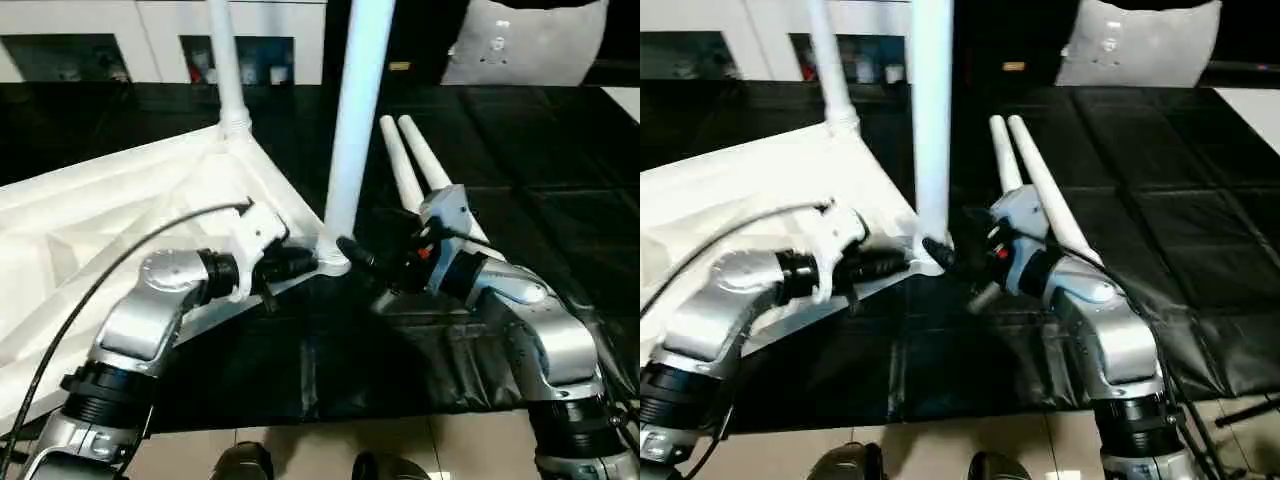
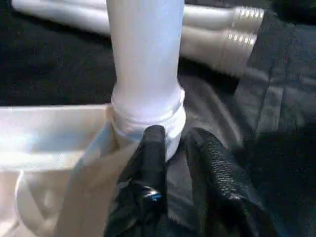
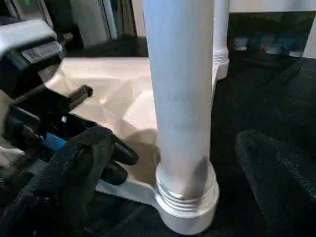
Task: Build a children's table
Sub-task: Rotate leg to tighten
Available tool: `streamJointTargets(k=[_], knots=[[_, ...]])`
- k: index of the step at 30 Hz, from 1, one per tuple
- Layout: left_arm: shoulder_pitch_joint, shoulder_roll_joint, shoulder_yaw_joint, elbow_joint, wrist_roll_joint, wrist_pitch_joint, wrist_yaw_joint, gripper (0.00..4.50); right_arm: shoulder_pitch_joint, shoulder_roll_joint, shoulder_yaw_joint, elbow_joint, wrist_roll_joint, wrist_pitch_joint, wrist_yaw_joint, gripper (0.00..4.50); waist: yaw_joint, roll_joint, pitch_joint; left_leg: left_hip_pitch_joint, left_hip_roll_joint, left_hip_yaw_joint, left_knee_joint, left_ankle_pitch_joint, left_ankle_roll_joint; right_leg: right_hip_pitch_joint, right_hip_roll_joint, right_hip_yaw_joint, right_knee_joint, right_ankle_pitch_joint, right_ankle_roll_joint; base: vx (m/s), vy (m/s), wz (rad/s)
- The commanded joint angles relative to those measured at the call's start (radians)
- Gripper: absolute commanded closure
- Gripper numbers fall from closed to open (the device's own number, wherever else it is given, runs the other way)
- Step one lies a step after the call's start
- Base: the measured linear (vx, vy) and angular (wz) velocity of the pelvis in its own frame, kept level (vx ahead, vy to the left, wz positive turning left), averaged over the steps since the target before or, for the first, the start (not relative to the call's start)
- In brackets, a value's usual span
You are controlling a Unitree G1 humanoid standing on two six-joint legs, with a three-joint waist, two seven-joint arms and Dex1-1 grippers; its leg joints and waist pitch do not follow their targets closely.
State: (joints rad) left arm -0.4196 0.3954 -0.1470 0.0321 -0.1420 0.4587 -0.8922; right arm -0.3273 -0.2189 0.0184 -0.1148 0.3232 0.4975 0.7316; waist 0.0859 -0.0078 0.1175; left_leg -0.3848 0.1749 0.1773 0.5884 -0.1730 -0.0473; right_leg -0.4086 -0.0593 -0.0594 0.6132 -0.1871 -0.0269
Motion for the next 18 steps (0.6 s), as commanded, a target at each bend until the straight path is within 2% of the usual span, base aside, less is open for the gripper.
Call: streamJointTargets(k=[1,2,3,6,7,10,13,14,16,17,18], knots=[[0.020,0.018,0.024,-0.042,-0.020,0.026,-0.006,3.42,0.005,0.005,-0.011,-0.028,0.032,0.016,-0.002,0.00,0.002,0.001,-0.083,0.018,0.056,-0.021,-0.068,-0.137,0.043,0.054,-0.091,0.055,-0.066,-0.172,-0.210,0.000,0.000,0.00],[0.033,0.029,0.044,-0.075,-0.035,0.059,-0.004,3.42,0.011,0.006,-0.004,-0.039,0.040,0.024,0.002,0.00,0.002,0.000,-0.085,0.018,0.056,-0.020,-0.068,-0.133,0.040,0.054,-0.091,0.055,-0.065,-0.172,-0.210,0.000,0.000,0.00],[0.044,0.041,0.063,-0.103,-0.042,0.089,-0.001,3.42,0.016,0.006,0.001,-0.052,0.048,0.038,0.004,0.00,0.004,0.005,-0.085,0.021,0.056,-0.020,-0.068,-0.132,0.038,0.051,-0.087,0.054,-0.065,-0.172,-0.207,0.000,0.000,0.00],[0.073,0.094,0.134,-0.152,-0.011,0.185,0.081,3.42,0.039,-0.008,0.034,-0.089,0.062,0.069,0.025,0.00,0.004,0.011,-0.087,0.021,0.054,-0.021,-0.067,-0.135,0.033,0.051,-0.083,0.052,-0.064,-0.159,-0.206,0.000,0.000,0.00],[0.073,0.094,0.134,-0.152,-0.011,0.185,0.081,3.42,0.039,-0.008,0.034,-0.089,0.062,0.069,0.025,0.00,0.003,0.011,-0.087,0.022,0.055,-0.020,-0.068,-0.140,0.029,0.051,-0.083,0.053,-0.063,-0.160,-0.206,0.000,0.000,0.00],[0.098,0.137,0.207,-0.180,0.027,0.236,0.157,3.42,0.071,-0.028,0.079,-0.128,0.066,0.092,0.050,0.00,0.007,0.017,-0.089,0.022,0.054,-0.024,-0.067,-0.151,0.021,0.053,-0.083,0.052,-0.066,-0.170,-0.198,0.000,0.000,0.00],[0.125,0.152,0.207,-0.227,0.023,0.274,0.157,3.68,0.092,-0.041,0.127,-0.141,0.038,0.089,0.050,0.00,0.009,0.019,-0.090,0.025,0.055,-0.024,-0.068,-0.161,0.012,0.049,-0.082,0.052,-0.067,-0.174,-0.197,0.000,0.000,0.00],[0.132,0.152,0.199,-0.237,0.029,0.284,0.164,3.76,0.093,-0.035,0.139,-0.136,0.024,0.089,0.034,0.00,0.011,0.027,-0.090,0.025,0.056,-0.026,-0.069,-0.169,0.006,0.049,-0.083,0.052,-0.066,-0.175,-0.202,0.000,0.000,0.00],[0.141,0.152,0.190,-0.255,0.035,0.301,0.176,3.92,0.095,-0.028,0.153,-0.132,0.008,0.093,0.011,0.00,0.010,0.021,-0.090,0.024,0.056,-0.026,-0.070,-0.186,-0.002,0.048,-0.083,0.053,-0.066,-0.182,-0.202,0.000,0.000,0.00],[0.145,0.151,0.186,-0.256,0.061,0.306,0.209,3.92,0.093,-0.017,0.165,-0.127,-0.007,0.091,-0.009,0.00,0.013,0.028,-0.093,0.025,0.055,-0.027,-0.069,-0.194,-0.006,0.049,-0.085,0.054,-0.066,-0.193,-0.199,0.000,0.000,0.00],[0.151,0.160,0.183,-0.253,0.093,0.315,0.246,4.13,0.090,0.000,0.174,-0.129,-0.010,0.098,-0.029,0.00,0.011,0.029,-0.093,0.025,0.055,-0.027,-0.069,-0.199,-0.009,0.047,-0.083,0.054,-0.068,-0.193,-0.196,0.000,0.000,0.00]])
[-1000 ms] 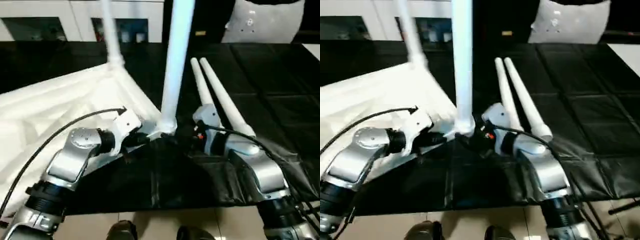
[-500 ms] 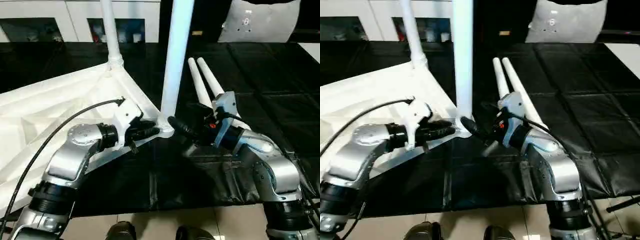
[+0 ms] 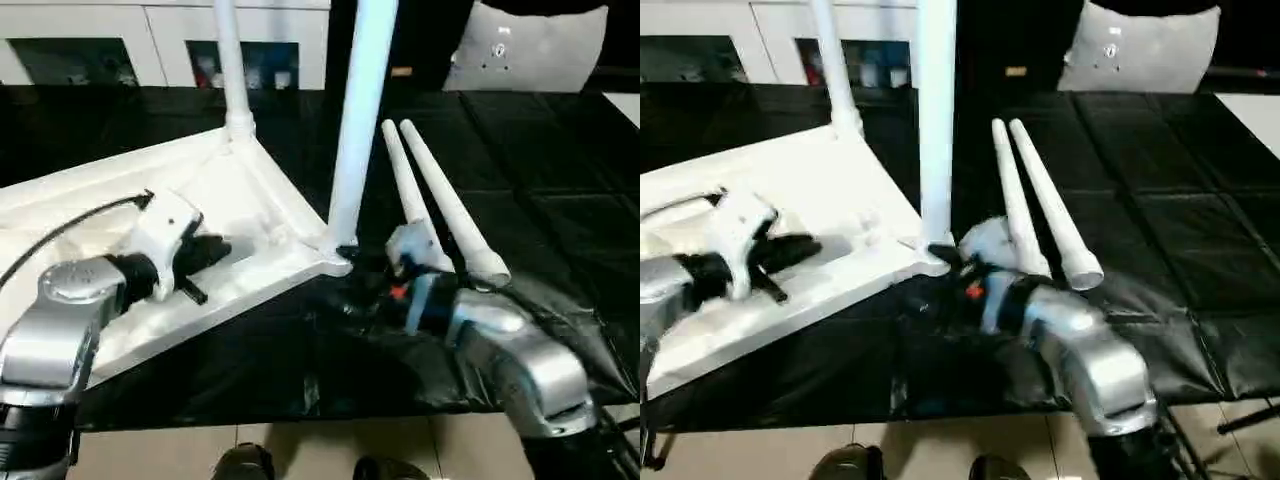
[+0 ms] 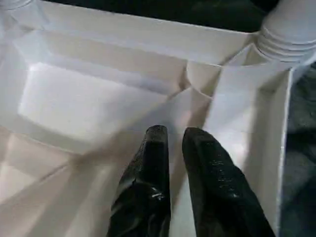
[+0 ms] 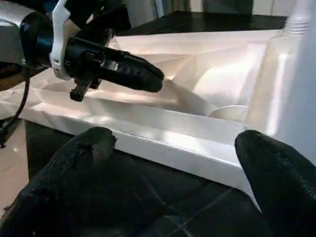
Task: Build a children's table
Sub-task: Rotate leg to tighten
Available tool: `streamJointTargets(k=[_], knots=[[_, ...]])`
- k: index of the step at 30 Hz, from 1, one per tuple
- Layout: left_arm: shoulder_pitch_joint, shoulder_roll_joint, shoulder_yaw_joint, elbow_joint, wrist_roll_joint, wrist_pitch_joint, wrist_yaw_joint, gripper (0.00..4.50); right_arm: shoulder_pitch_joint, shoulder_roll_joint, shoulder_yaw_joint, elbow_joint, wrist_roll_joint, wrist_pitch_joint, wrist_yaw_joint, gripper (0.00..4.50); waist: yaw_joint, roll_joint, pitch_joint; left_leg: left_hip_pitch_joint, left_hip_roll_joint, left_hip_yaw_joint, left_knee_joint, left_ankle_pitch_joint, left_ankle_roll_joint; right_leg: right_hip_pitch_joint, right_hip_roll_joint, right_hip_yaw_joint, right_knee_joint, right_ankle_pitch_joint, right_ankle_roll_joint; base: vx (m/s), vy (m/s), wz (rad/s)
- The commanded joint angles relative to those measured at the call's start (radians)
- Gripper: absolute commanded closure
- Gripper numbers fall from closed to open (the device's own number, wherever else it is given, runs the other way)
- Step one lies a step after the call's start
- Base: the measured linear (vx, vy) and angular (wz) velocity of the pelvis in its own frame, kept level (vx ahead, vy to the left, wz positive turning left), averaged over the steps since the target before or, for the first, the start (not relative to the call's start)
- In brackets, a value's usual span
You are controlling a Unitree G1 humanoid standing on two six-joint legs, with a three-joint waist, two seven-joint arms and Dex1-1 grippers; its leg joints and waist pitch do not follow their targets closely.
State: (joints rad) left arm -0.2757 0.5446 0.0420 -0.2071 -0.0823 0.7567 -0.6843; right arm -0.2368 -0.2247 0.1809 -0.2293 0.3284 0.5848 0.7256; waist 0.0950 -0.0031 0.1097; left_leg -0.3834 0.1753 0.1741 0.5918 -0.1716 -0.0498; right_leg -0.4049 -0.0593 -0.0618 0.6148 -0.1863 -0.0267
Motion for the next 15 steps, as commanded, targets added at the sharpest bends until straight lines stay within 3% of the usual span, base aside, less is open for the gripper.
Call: streamJointTargets(k=[1,3,5,6,7,10,11,12,14,15], knots=[[0.011,0.016,-0.006,-0.012,0.052,0.021,0.061,4.18,-0.002,0.016,0.016,-0.017,-0.014,0.015,-0.034,0.00,-0.001,0.021,-0.084,0.020,0.052,-0.025,-0.074,-0.214,-0.010,0.047,-0.082,0.056,-0.071,-0.207,-0.187,0.000,0.000,0.00],[0.021,0.034,-0.005,-0.015,0.072,0.043,0.085,4.32,-0.004,0.024,0.028,-0.026,-0.010,0.018,-0.043,0.00,0.001,0.027,-0.086,0.023,0.051,-0.027,-0.072,-0.227,-0.013,0.047,-0.085,0.056,-0.073,-0.236,-0.177,0.000,0.000,0.00],[0.033,0.052,-0.007,-0.025,0.077,0.062,0.084,4.42,-0.008,0.030,0.033,-0.028,-0.007,0.020,-0.048,0.00,0.000,0.025,-0.087,0.024,0.051,-0.028,-0.073,-0.230,-0.017,0.046,-0.083,0.055,-0.074,-0.241,-0.170,0.000,0.000,0.00],[0.045,0.067,-0.007,-0.042,0.075,0.082,0.077,4.42,-0.021,0.038,0.042,-0.018,-0.008,0.014,-0.052,0.00,0.001,0.033,-0.089,0.025,0.052,-0.030,-0.072,-0.231,-0.021,0.045,-0.083,0.055,-0.071,-0.235,-0.174,0.000,0.000,0.00],[0.053,0.077,-0.008,-0.054,0.072,0.094,0.071,4.42,-0.030,0.044,0.048,-0.010,-0.009,0.010,-0.055,0.00,-0.004,0.028,-0.089,0.019,0.051,-0.031,-0.075,-0.231,-0.021,0.048,-0.081,0.053,-0.069,-0.226,-0.175,0.000,0.000,0.00],[0.059,0.063,0.005,-0.099,0.013,0.146,0.040,4.42,-0.119,0.086,0.054,0.094,-0.029,-0.023,-0.060,0.00,-0.005,0.039,-0.090,0.026,0.051,-0.030,-0.072,-0.246,-0.028,0.040,-0.080,0.053,-0.070,-0.216,-0.196,0.000,0.000,0.00],[0.069,0.069,-0.006,-0.127,-0.010,0.171,0.016,4.42,-0.180,0.109,0.048,0.173,-0.044,-0.047,-0.066,0.00,-0.006,0.038,-0.090,0.024,0.050,-0.031,-0.072,-0.257,-0.033,0.042,-0.082,0.053,-0.067,-0.217,-0.209,0.000,0.000,0.00],[0.069,0.069,-0.006,-0.127,-0.010,0.171,0.016,4.42,-0.180,0.109,0.048,0.173,-0.044,-0.047,-0.066,0.00,-0.005,0.038,-0.091,0.026,0.051,-0.031,-0.071,-0.260,-0.037,0.042,-0.084,0.053,-0.067,-0.217,-0.213,0.000,0.000,0.00],[0.087,0.074,-0.007,-0.180,-0.063,0.217,-0.022,4.42,-0.256,0.118,0.036,0.281,-0.055,-0.074,-0.067,0.00,-0.005,0.040,-0.089,0.028,0.050,-0.030,-0.071,-0.274,-0.045,0.040,-0.082,0.053,-0.066,-0.223,-0.213,0.000,0.000,0.00],[0.090,0.075,-0.006,-0.196,-0.082,0.228,-0.030,4.42,-0.272,0.117,0.033,0.304,-0.055,-0.079,-0.065,0.00,-0.006,0.034,-0.088,0.027,0.050,-0.028,-0.071,-0.270,-0.044,0.040,-0.081,0.054,-0.067,-0.219,-0.213,0.000,0.000,0.00]])
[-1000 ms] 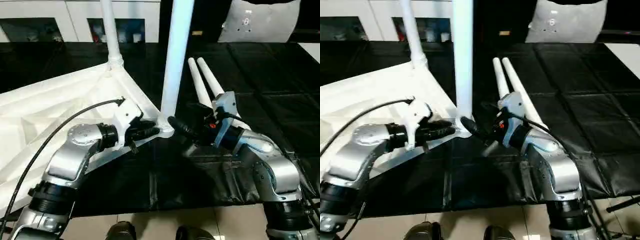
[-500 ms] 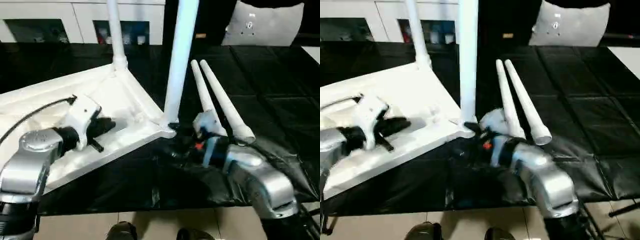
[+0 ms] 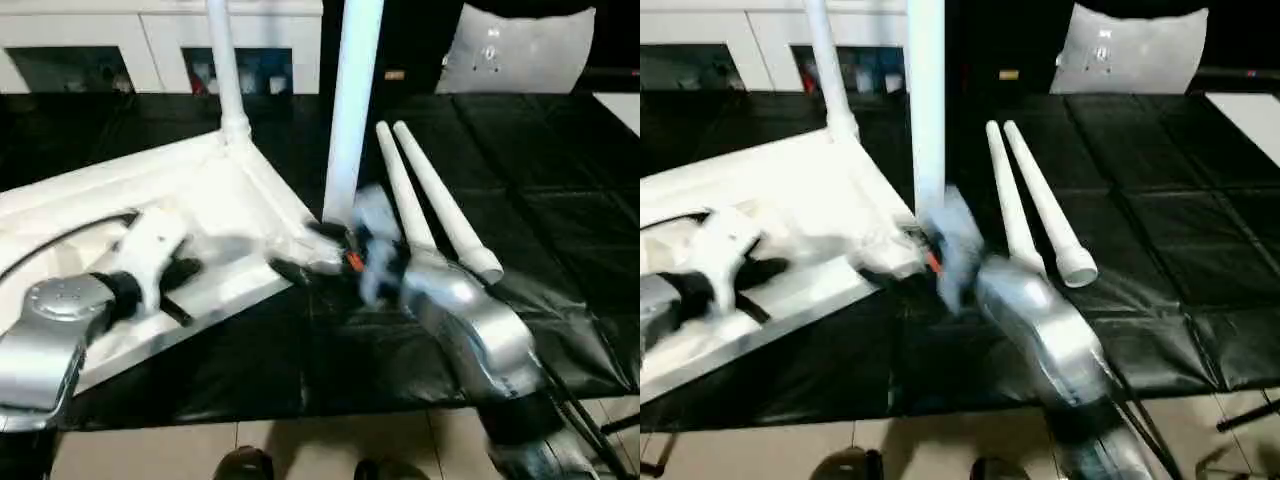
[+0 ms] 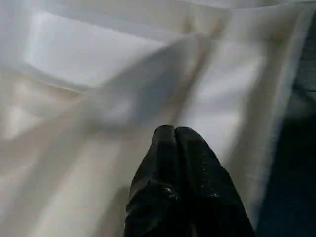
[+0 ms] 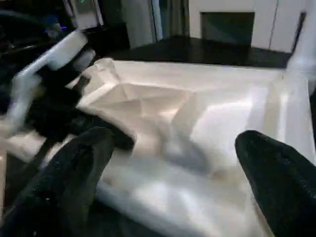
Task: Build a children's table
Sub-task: Rotate leg to tighten, then rotate table base
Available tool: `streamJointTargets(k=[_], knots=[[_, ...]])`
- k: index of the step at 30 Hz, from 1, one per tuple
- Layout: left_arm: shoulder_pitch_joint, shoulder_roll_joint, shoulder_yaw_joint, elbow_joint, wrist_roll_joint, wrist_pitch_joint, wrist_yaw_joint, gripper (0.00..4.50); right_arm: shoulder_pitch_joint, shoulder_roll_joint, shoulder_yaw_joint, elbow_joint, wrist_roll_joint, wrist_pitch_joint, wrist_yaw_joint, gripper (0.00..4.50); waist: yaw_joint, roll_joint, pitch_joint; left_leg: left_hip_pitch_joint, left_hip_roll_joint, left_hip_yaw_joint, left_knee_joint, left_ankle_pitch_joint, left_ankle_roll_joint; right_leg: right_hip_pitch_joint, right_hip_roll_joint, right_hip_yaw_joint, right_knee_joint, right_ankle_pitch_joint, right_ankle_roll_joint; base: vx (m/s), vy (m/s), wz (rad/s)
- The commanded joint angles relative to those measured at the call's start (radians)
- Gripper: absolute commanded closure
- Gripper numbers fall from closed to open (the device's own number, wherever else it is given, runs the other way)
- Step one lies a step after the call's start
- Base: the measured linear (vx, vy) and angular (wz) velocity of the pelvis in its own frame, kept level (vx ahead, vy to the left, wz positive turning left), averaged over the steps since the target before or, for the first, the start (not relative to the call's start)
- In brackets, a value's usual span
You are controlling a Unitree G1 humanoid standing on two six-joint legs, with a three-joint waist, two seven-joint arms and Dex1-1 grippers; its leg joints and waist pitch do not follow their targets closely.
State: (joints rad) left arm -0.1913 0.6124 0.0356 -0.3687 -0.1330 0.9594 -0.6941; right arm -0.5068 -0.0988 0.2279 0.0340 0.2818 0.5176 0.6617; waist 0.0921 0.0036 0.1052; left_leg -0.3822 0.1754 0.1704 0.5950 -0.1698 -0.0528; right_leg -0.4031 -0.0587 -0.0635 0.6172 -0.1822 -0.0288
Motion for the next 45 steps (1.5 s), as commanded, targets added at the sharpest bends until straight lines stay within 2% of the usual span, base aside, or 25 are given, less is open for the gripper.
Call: streamJointTargets(k=[1,5,9,11,14,15,16,19,21,23,24,25,28,30,31,32,34,37,39,40,41,42,43,44,45], knots=[[0.007,0.008,0.001,-0.042,-0.039,0.031,-0.024,4.42,-0.008,-0.009,-0.016,0.050,-0.009,-0.014,0.000,0.00,0.000,0.032,-0.084,0.027,0.050,-0.024,-0.073,-0.262,-0.040,0.038,-0.080,0.056,-0.068,-0.207,-0.210,0.000,0.000,0.00],[0.027,-0.001,0.042,-0.144,-0.152,0.117,-0.076,4.42,-0.078,-0.017,-0.041,0.165,-0.035,-0.058,-0.024,0.00,0.001,0.024,-0.088,0.019,0.049,-0.024,-0.071,-0.216,-0.037,0.048,-0.082,0.053,-0.056,-0.145,-0.226,0.000,0.000,0.00],[0.063,0.004,0.030,-0.211,-0.219,0.154,-0.124,4.42,-0.126,-0.008,-0.084,0.258,-0.040,-0.104,-0.059,0.00,0.000,0.022,-0.082,0.022,0.048,-0.020,-0.071,-0.244,-0.032,0.043,-0.081,0.055,-0.067,-0.224,-0.208,0.000,0.000,0.00],[0.110,0.037,-0.040,-0.237,-0.203,0.156,-0.132,4.42,-0.181,0.000,-0.126,0.365,-0.041,-0.169,-0.096,0.00,-0.006,0.021,-0.078,0.020,0.047,-0.021,-0.073,-0.272,-0.032,0.040,-0.081,0.054,-0.071,-0.278,-0.197,0.000,0.000,0.00],[0.109,0.014,-0.083,-0.245,-0.193,0.165,-0.082,4.42,-0.257,0.002,-0.172,0.499,-0.036,-0.243,-0.137,0.00,-0.003,0.032,-0.078,0.030,0.048,-0.021,-0.070,-0.299,-0.042,0.032,-0.078,0.056,-0.074,-0.301,-0.189,0.000,0.000,0.00],[0.109,0.014,-0.083,-0.245,-0.193,0.165,-0.082,4.42,-0.257,0.002,-0.172,0.499,-0.036,-0.243,-0.137,0.00,-0.003,0.031,-0.078,0.030,0.048,-0.020,-0.070,-0.304,-0.044,0.033,-0.079,0.055,-0.074,-0.299,-0.190,0.000,0.000,0.00],[0.093,-0.014,-0.083,-0.238,-0.193,0.166,-0.053,4.42,-0.318,0.001,-0.208,0.596,-0.023,-0.286,-0.163,0.00,-0.004,0.032,-0.078,0.028,0.048,-0.021,-0.071,-0.319,-0.049,0.034,-0.078,0.054,-0.072,-0.296,-0.191,0.000,0.000,0.00],[0.067,-0.038,-0.084,-0.220,-0.185,0.155,-0.022,4.42,-0.401,-0.015,-0.242,0.740,-0.027,-0.369,-0.207,0.00,-0.005,0.032,-0.076,0.026,0.046,-0.023,-0.067,-0.336,-0.051,0.036,-0.078,0.052,-0.072,-0.302,-0.196,0.000,0.000,0.00],[0.056,-0.041,-0.087,-0.210,-0.171,0.131,-0.009,4.42,-0.453,-0.030,-0.262,0.836,-0.032,-0.422,-0.239,0.00,-0.004,0.031,-0.077,0.026,0.045,-0.022,-0.065,-0.335,-0.047,0.035,-0.079,0.052,-0.072,-0.300,-0.197,0.000,0.000,0.00],[0.045,-0.059,-0.069,-0.200,-0.155,0.104,0.027,4.42,-0.485,-0.045,-0.264,0.890,-0.048,-0.453,-0.218,0.00,-0.004,0.020,-0.078,0.020,0.044,-0.020,-0.063,-0.303,-0.035,0.040,-0.078,0.052,-0.067,-0.275,-0.197,0.000,0.000,0.00],[0.044,-0.062,-0.062,-0.199,-0.151,0.094,0.036,4.42,-0.482,-0.043,-0.266,0.881,-0.046,-0.448,-0.206,0.00,-0.003,0.023,-0.079,0.019,0.044,-0.020,-0.063,-0.293,-0.031,0.040,-0.077,0.052,-0.065,-0.265,-0.198,0.000,0.000,0.00],[0.043,-0.070,-0.052,-0.198,-0.148,0.086,0.051,4.42,-0.474,-0.040,-0.270,0.868,-0.042,-0.443,-0.190,0.00,-0.005,0.015,-0.079,0.013,0.045,-0.020,-0.063,-0.270,-0.022,0.044,-0.076,0.052,-0.063,-0.242,-0.196,0.000,0.000,0.00],[0.042,-0.089,-0.032,-0.193,-0.133,0.058,0.092,4.42,-0.451,-0.033,-0.270,0.841,-0.037,-0.439,-0.159,0.00,-0.009,0.013,-0.082,0.005,0.044,-0.019,-0.061,-0.213,0.004,0.050,-0.076,0.051,-0.058,-0.183,-0.211,0.000,0.000,0.00],[0.041,-0.190,0.023,-0.175,-0.089,-0.025,0.230,4.42,-0.333,-0.018,-0.235,0.682,-0.021,-0.419,-0.122,0.00,-0.009,0.011,-0.082,0.007,0.046,-0.017,-0.058,-0.197,0.016,0.049,-0.077,0.052,-0.061,-0.174,-0.212,0.000,0.000,0.00],[0.041,-0.194,0.024,-0.175,-0.088,-0.029,0.234,4.42,-0.328,-0.017,-0.234,0.675,-0.020,-0.418,-0.122,0.00,-0.007,0.010,-0.082,0.004,0.047,-0.016,-0.059,-0.182,0.025,0.054,-0.077,0.053,-0.065,-0.160,-0.202,0.000,0.000,0.00],[0.050,-0.257,0.049,-0.171,-0.068,-0.056,0.309,4.42,-0.243,-0.010,-0.219,0.533,0.009,-0.362,-0.135,0.00,-0.006,0.012,-0.083,0.005,0.047,-0.018,-0.060,-0.170,0.028,0.053,-0.072,0.051,-0.061,-0.147,-0.201,0.000,0.000,0.00],[0.059,-0.296,0.065,-0.170,-0.062,-0.056,0.354,4.42,-0.190,-0.008,-0.210,0.444,0.020,-0.318,-0.151,0.00,-0.005,0.010,-0.086,0.008,0.050,-0.019,-0.061,-0.166,0.032,0.052,-0.072,0.050,-0.062,-0.137,-0.198,0.000,0.000,0.00],[0.101,-0.383,0.092,-0.173,-0.056,-0.136,0.431,4.42,-0.022,-0.013,-0.183,0.174,0.046,-0.205,-0.207,0.00,-0.002,0.014,-0.085,0.009,0.051,-0.020,-0.064,-0.176,0.025,0.051,-0.070,0.050,-0.069,-0.146,-0.177,0.000,0.000,0.00],[0.141,-0.422,0.062,-0.186,-0.022,-0.164,0.486,4.42,0.146,-0.017,-0.158,-0.051,0.044,-0.131,-0.268,0.00,0.000,0.024,-0.084,0.016,0.054,-0.024,-0.069,-0.224,0.006,0.043,-0.066,0.047,-0.076,-0.209,-0.148,0.000,0.000,0.00],[0.142,-0.423,0.060,-0.186,-0.020,-0.166,0.487,4.42,0.151,-0.017,-0.157,-0.058,0.043,-0.129,-0.269,0.00,0.002,0.037,-0.077,-0.028,0.046,-0.080,-0.104,-0.279,0.056,0.074,-0.063,-0.015,-0.061,-0.213,-0.137,-0.025,-0.010,0.23],[0.149,-0.437,0.040,-0.191,-0.003,-0.193,0.503,4.42,0.221,-0.012,-0.142,-0.144,0.024,-0.108,-0.292,0.00,-0.016,0.055,-0.083,-0.008,0.075,-0.133,-0.105,-0.356,0.062,0.061,-0.049,-0.031,-0.054,-0.144,-0.151,0.007,-0.039,0.45],[0.149,-0.445,0.036,-0.194,-0.002,-0.201,0.508,4.42,0.244,-0.009,-0.137,-0.169,0.014,-0.104,-0.301,0.00,-0.024,0.064,-0.082,-0.008,0.096,-0.167,-0.118,-0.408,0.064,0.068,-0.039,-0.041,-0.032,-0.131,-0.167,0.007,-0.039,0.45],[0.145,-0.457,0.027,-0.195,0.003,-0.212,0.519,4.42,0.285,-0.002,-0.130,-0.209,-0.003,-0.099,-0.321,0.00,-0.030,0.069,-0.076,-0.009,0.109,-0.199,-0.141,-0.470,0.065,0.069,-0.026,-0.048,-0.009,-0.143,-0.169,0.026,-0.078,0.48],[0.140,-0.479,0.029,-0.194,-0.001,-0.209,0.535,4.42,0.317,0.002,-0.126,-0.241,-0.015,-0.091,-0.338,0.00,-0.039,0.074,-0.071,0.009,0.111,-0.254,-0.162,-0.582,0.079,0.043,-0.012,-0.029,0.045,-0.210,-0.185,-0.018,-0.123,0.60],[0.138,-0.490,0.031,-0.193,-0.003,-0.207,0.542,4.42,0.329,0.003,-0.125,-0.254,-0.020,-0.085,-0.345,0.00,-0.033,0.059,-0.065,-0.024,0.058,-0.242,-0.157,-0.598,0.067,0.057,-0.034,-0.001,0.023,-0.244,-0.219,-0.018,-0.123,0.60]])
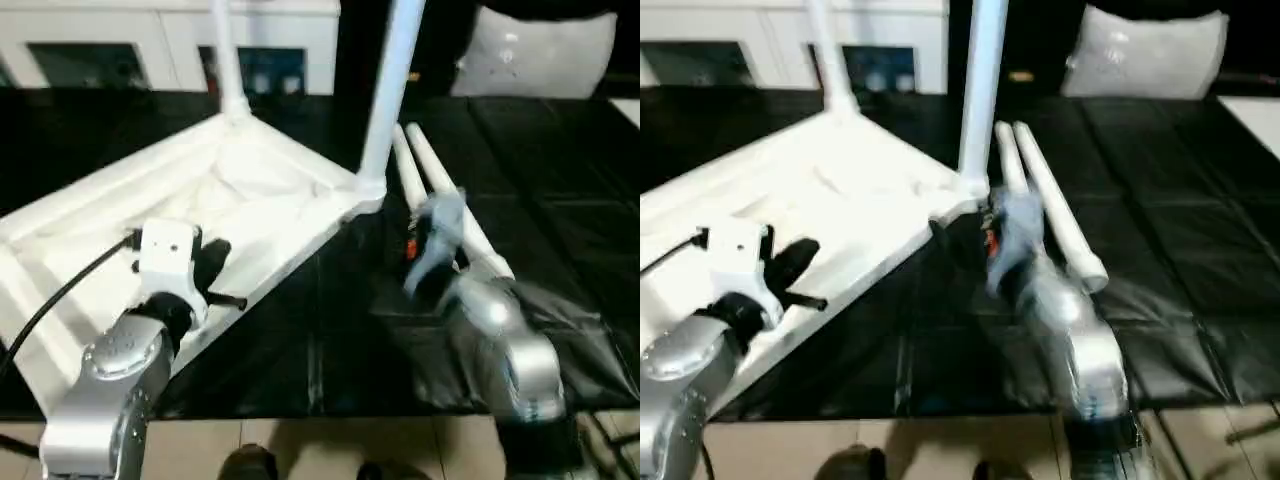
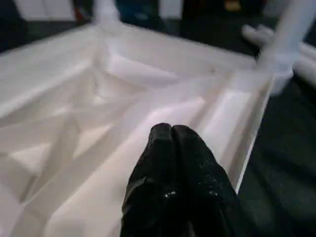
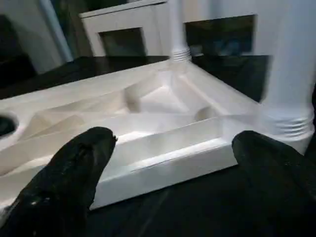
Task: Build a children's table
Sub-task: Rotate table base
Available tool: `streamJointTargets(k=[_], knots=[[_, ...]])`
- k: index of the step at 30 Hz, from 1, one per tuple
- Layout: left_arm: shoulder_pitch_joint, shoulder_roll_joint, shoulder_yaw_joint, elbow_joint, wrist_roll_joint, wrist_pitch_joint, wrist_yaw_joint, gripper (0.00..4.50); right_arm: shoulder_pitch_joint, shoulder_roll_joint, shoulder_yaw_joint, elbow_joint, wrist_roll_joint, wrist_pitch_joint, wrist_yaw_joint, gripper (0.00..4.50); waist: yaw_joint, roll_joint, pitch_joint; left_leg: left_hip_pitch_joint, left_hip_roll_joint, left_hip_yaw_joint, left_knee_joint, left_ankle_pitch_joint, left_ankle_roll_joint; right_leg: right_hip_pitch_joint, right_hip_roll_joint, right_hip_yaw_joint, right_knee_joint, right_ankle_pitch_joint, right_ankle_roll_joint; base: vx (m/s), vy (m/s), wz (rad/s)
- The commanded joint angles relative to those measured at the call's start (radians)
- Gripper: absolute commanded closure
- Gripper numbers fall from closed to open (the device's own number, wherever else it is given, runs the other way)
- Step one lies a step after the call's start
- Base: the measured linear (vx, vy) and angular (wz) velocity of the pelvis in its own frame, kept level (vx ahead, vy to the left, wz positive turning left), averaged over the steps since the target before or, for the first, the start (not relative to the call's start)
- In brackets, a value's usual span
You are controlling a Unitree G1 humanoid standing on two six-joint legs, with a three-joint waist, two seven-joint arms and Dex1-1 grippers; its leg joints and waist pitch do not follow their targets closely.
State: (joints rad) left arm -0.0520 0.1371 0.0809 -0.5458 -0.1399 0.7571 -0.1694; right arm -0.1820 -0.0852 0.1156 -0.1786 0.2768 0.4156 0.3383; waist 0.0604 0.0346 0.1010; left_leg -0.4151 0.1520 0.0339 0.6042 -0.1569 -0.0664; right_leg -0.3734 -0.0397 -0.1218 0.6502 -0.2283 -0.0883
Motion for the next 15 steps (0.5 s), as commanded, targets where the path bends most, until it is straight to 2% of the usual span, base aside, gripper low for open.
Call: streamJointTargets(k=[1,2,3,4,5,6,7,8,9,10,11,12,13,14,15], knots=[[-0.003,-0.011,-0.033,-0.006,0.016,-0.008,0.024,4.42,0.023,-0.012,-0.010,-0.066,-0.016,0.034,-0.038,0.00,0.010,0.013,-0.056,-0.019,0.028,-0.070,-0.127,-0.584,0.056,0.032,-0.087,0.080,-0.065,-0.259,-0.169,-0.053,-0.168,0.72],[-0.004,-0.006,-0.048,0.000,0.025,-0.010,0.026,4.42,0.032,-0.014,-0.009,-0.080,-0.015,0.046,-0.048,0.00,0.034,-0.039,-0.057,0.044,-0.050,0.020,0.084,-0.303,0.047,-0.013,-0.213,0.067,-0.222,-0.741,-0.058,-0.113,-0.173,0.59],[-0.008,-0.006,-0.061,0.011,0.032,-0.004,0.033,4.42,0.040,-0.016,-0.008,-0.089,-0.020,0.054,-0.061,0.00,0.025,-0.041,-0.039,0.033,-0.044,0.033,0.156,-0.161,0.047,-0.029,-0.252,0.065,-0.261,-0.906,0.023,-0.113,-0.173,0.59],[-0.013,-0.017,-0.057,0.016,0.035,-0.014,0.046,4.42,0.043,-0.020,-0.005,-0.100,-0.020,0.065,-0.063,0.00,0.021,-0.032,-0.039,-0.019,-0.043,0.030,0.178,-0.097,0.039,0.008,-0.261,0.068,-0.239,-0.938,0.122,-0.029,-0.119,0.32],[-0.017,-0.024,-0.054,0.020,0.039,-0.023,0.057,4.42,0.046,-0.024,-0.002,-0.110,-0.021,0.076,-0.066,0.00,0.040,-0.038,-0.060,-0.064,-0.021,0.027,0.174,-0.157,0.046,0.070,-0.308,0.086,-0.176,-0.694,0.260,0.021,-0.081,0.47],[-0.022,-0.021,-0.056,0.025,0.053,-0.019,0.069,4.42,0.048,-0.029,0.001,-0.119,-0.025,0.085,-0.069,0.00,0.049,-0.049,-0.071,-0.067,-0.014,0.024,0.174,-0.194,0.062,0.083,-0.330,0.102,-0.168,-0.578,0.253,0.021,-0.081,0.47],[-0.024,-0.018,-0.058,0.027,0.059,-0.014,0.074,4.42,0.048,-0.030,0.001,-0.120,-0.028,0.088,-0.071,0.00,0.044,-0.041,-0.077,-0.070,-0.003,0.011,0.183,-0.219,0.060,0.109,-0.366,0.092,-0.160,-0.385,0.182,-0.046,-0.038,0.62],[-0.027,-0.015,-0.055,0.028,0.061,-0.008,0.075,4.42,0.044,-0.027,-0.003,-0.117,-0.028,0.091,-0.076,0.00,0.043,-0.033,-0.077,-0.064,0.004,0.008,0.179,-0.215,0.047,0.113,-0.375,0.074,-0.163,-0.307,0.148,-0.057,0.014,0.55],[-0.029,-0.015,-0.051,0.028,0.063,-0.005,0.078,4.42,0.043,-0.023,-0.006,-0.119,-0.031,0.097,-0.081,0.00,0.047,-0.023,-0.075,-0.039,0.022,0.014,0.146,-0.169,0.031,0.109,-0.348,0.011,-0.172,-0.188,0.039,-0.057,0.014,0.55],[-0.032,-0.015,-0.045,0.028,0.065,0.005,0.083,4.42,0.042,-0.022,-0.006,-0.120,-0.035,0.098,-0.082,0.00,0.052,0.003,-0.077,-0.010,0.042,0.015,0.078,-0.091,0.061,0.118,-0.290,-0.053,-0.173,-0.140,-0.083,-0.054,0.053,0.61],[-0.037,-0.009,-0.041,0.030,0.067,0.007,0.081,4.42,0.040,-0.019,-0.009,-0.120,-0.032,0.101,-0.082,0.00,0.036,0.037,-0.076,0.078,0.070,0.030,-0.020,-0.099,0.067,0.069,-0.142,-0.047,-0.136,-0.188,-0.107,-0.048,0.110,0.45],[-0.039,-0.001,-0.037,0.030,0.065,0.006,0.075,4.42,0.037,-0.020,-0.007,-0.124,-0.033,0.108,-0.085,0.00,0.021,0.047,-0.075,0.072,0.102,0.012,-0.050,-0.130,0.102,0.047,-0.075,-0.049,-0.073,-0.149,-0.087,-0.048,0.110,0.45],[-0.035,0.020,-0.021,0.024,0.047,0.007,0.047,4.42,0.026,-0.024,-0.002,-0.122,-0.035,0.128,-0.091,0.00,0.018,0.060,-0.085,0.090,0.152,0.004,-0.073,-0.258,0.088,0.019,-0.066,-0.007,-0.043,-0.087,-0.051,-0.044,0.121,0.21],[-0.032,0.030,-0.014,0.018,0.031,0.017,0.031,4.42,0.018,-0.035,0.006,-0.120,-0.037,0.140,-0.091,0.00,0.016,0.054,-0.077,0.079,0.149,0.004,-0.085,-0.395,0.024,0.020,-0.073,0.027,-0.050,-0.038,-0.049,-0.043,0.087,0.19],[-0.031,0.032,-0.013,0.015,0.025,0.023,0.026,4.26,0.015,-0.040,0.010,-0.120,-0.040,0.142,-0.089,0.00,0.020,0.044,-0.063,0.086,0.113,0.037,-0.086,-0.547,-0.053,0.010,-0.083,0.050,-0.083,-0.087,-0.048,-0.043,0.087,0.19]])
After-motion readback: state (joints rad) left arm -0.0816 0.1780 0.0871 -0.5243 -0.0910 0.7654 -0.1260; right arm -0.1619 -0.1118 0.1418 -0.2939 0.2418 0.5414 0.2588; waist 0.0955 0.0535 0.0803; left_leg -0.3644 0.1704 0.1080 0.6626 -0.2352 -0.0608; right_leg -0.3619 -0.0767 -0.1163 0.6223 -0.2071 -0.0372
